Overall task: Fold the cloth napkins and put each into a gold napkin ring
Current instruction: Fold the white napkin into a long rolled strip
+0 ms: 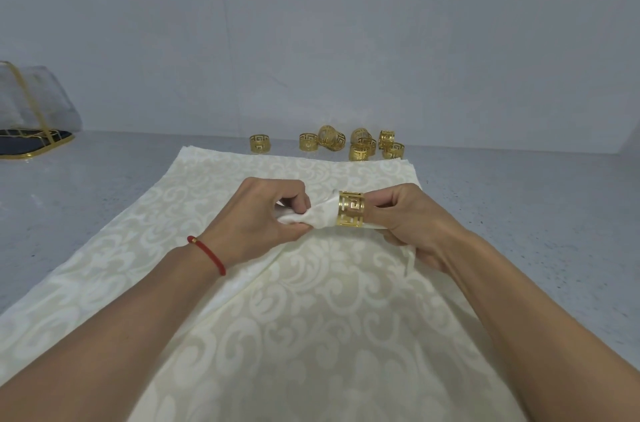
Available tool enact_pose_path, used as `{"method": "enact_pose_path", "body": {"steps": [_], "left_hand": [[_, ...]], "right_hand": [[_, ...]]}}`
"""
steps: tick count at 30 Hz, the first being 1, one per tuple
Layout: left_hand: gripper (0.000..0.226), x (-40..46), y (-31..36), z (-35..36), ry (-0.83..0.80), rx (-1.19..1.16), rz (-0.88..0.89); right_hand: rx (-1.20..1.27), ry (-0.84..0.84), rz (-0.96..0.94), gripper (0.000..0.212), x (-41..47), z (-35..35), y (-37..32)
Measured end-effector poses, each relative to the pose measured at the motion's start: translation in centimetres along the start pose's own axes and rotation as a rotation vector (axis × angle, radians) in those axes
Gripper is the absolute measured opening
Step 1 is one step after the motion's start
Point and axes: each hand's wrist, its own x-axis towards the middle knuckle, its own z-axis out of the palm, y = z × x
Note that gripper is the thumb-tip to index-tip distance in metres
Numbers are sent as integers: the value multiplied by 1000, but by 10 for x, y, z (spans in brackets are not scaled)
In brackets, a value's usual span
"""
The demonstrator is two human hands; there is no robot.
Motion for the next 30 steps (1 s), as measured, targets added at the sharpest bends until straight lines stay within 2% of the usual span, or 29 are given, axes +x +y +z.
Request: {"method": "enact_pose_path", "body": {"steps": [5,9,10,11,14,16,19,24,27,30], "left_hand": [[28,-2,6,-1,-20,-83,-59],[66,1,10,-3,-181,-144,-130],[70,1,13,-3,-212,-159,-154],[67,3,16,-2,-231,-196,-169],[40,6,21,2,-238,-282,-148],[34,6,23,1,-227,-296,-154],[32,6,23,-2,-205,-365,-184],[29,7,23,-6,-232,-389,-202],[31,7,19,-11,-220,-427,-261],[37,3,12,-13,-211,-420,-281]], "right_hand": [[19,38,-70,12,-4,3,-6],[62,84,-166,5,-7,9,-10],[54,85,-193,5,-8,12,-11],[36,78,-218,8,-9,15,-12],[-20,57,-255,11,-13,23,-14],[-14,72,-254,9,-14,22,-13],[79,89,-244,5,-13,16,-13],[157,99,-235,12,-16,12,-13],[210,176,-243,16,-15,5,-15],[148,210,-240,13,-16,0,-14]]}}
